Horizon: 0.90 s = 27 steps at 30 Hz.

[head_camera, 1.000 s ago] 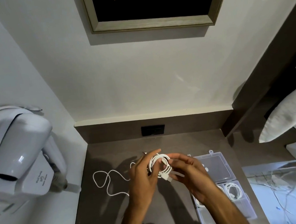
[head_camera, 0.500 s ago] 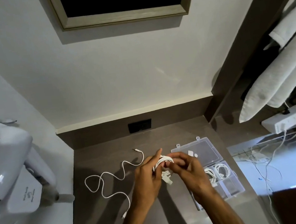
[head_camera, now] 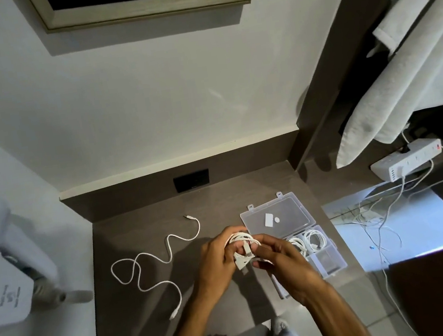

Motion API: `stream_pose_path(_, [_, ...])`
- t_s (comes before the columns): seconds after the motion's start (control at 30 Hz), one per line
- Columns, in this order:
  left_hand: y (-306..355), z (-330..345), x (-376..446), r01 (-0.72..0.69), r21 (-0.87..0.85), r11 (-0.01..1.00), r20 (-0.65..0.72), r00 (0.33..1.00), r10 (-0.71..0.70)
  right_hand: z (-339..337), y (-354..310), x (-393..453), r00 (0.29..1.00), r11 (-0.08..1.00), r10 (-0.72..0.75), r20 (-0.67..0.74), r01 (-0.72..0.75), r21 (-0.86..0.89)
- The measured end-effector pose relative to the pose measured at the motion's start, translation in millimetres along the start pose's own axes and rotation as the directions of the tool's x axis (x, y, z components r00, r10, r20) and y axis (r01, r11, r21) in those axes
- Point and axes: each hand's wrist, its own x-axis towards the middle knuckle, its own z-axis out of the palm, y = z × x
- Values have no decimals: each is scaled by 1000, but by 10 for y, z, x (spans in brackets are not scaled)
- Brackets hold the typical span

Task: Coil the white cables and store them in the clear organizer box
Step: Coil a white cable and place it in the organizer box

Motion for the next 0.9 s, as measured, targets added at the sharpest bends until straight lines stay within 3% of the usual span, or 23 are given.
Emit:
stream_pose_path(0.1, [72,240,56,37,-25,999,4,999,-37,-243,-2,9,999,1000,29,-14,-29,-4])
stream_pose_path(0.23, [108,630,165,96,30,995,18,995,-96,-633,-21,11,991,986,-90,-101,75,-146])
stream_pose_path(0.4, [85,1098,327,185,-90,979,138,975,-172,-1144,-12,103,973,943,-161,-164,102,-317])
stream_pose_path(0.5, [23,1408,333,427,-284,859,171,904,-393,-1393,141,189,963,933,-141,-229,53,-355])
stream_pose_path(0.63, [-75,1744,148,680,-497,539,197,694,-693,-1656,474,251,941,902,-81,-330,-72,-425])
stream_pose_path(0.7, [-185,1888,28,736,-496,460,208,615,-760,-1732,652,273,926,870,-50,-375,-144,-472])
stream_pose_path(0.8, [-333,2088,-151,784,-397,476,164,571,-804,-1774,867,307,924,845,32,-381,-229,-483])
stream_pose_path(0.9, [-390,2190,-294,774,-278,569,74,608,-791,-1771,1007,298,940,767,28,-340,-238,-596])
